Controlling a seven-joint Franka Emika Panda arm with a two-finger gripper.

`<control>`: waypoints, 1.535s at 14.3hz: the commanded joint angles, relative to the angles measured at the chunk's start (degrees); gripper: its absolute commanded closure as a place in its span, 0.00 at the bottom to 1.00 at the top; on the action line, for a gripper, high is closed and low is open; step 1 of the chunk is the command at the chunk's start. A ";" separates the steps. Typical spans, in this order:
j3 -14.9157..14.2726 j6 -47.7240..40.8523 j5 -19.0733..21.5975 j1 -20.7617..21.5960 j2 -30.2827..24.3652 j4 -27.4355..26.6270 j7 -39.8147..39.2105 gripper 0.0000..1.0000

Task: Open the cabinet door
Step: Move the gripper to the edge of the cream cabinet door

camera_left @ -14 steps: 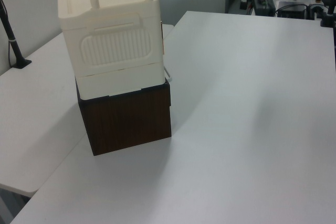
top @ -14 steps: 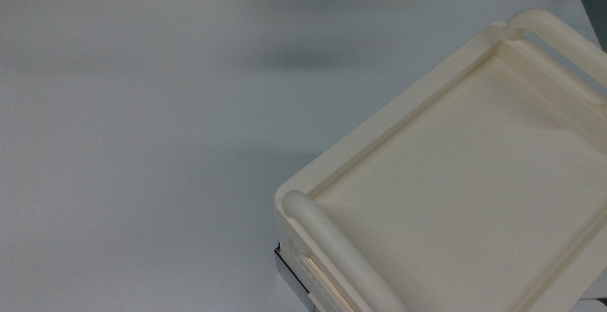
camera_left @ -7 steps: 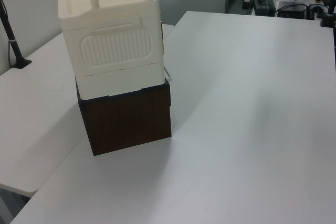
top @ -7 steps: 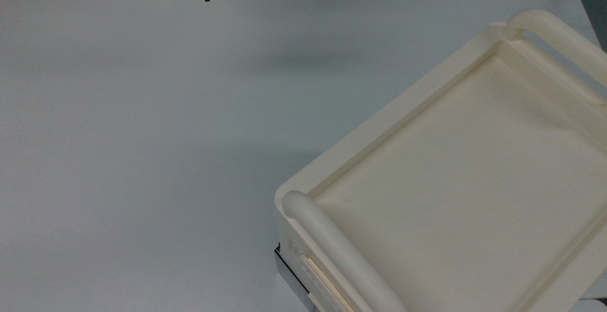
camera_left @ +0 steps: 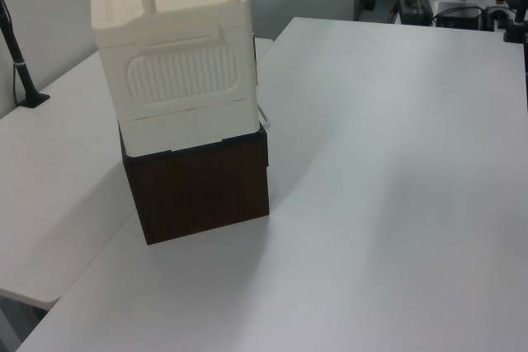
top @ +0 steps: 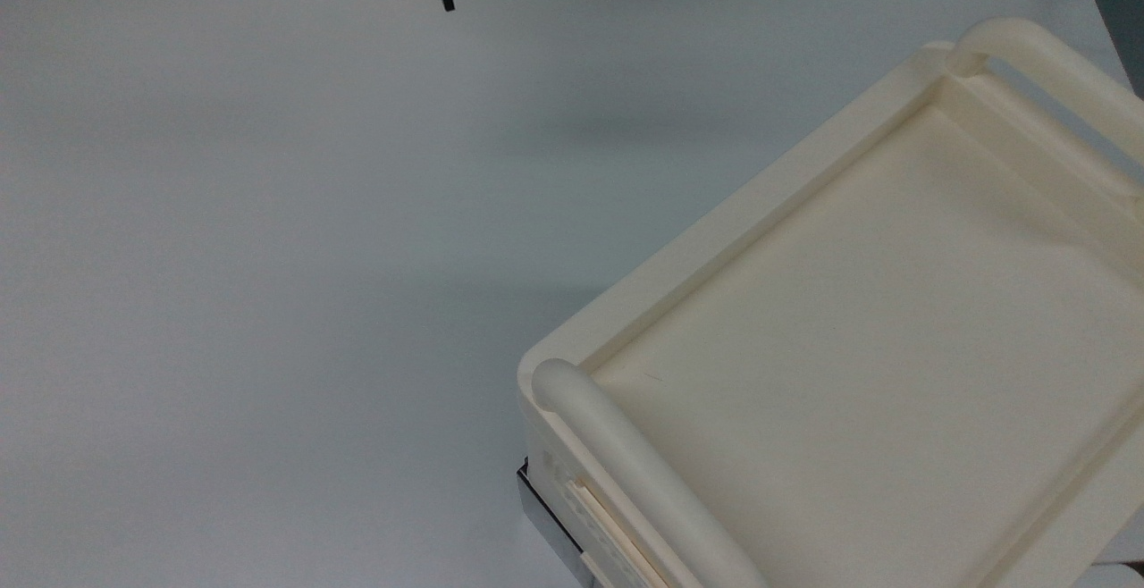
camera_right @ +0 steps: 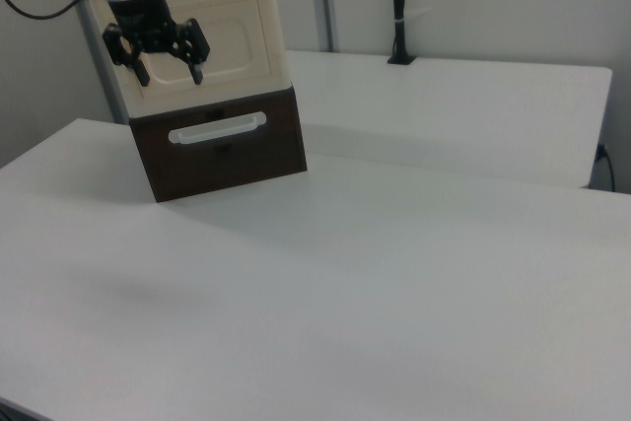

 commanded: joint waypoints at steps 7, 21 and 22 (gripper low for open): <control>4.67 17.97 8.66 1.55 2.60 -0.10 0.23 0.50; 9.77 34.50 8.31 5.24 11.64 2.01 0.85 0.58; 9.77 35.29 8.31 5.86 12.52 2.53 0.93 0.58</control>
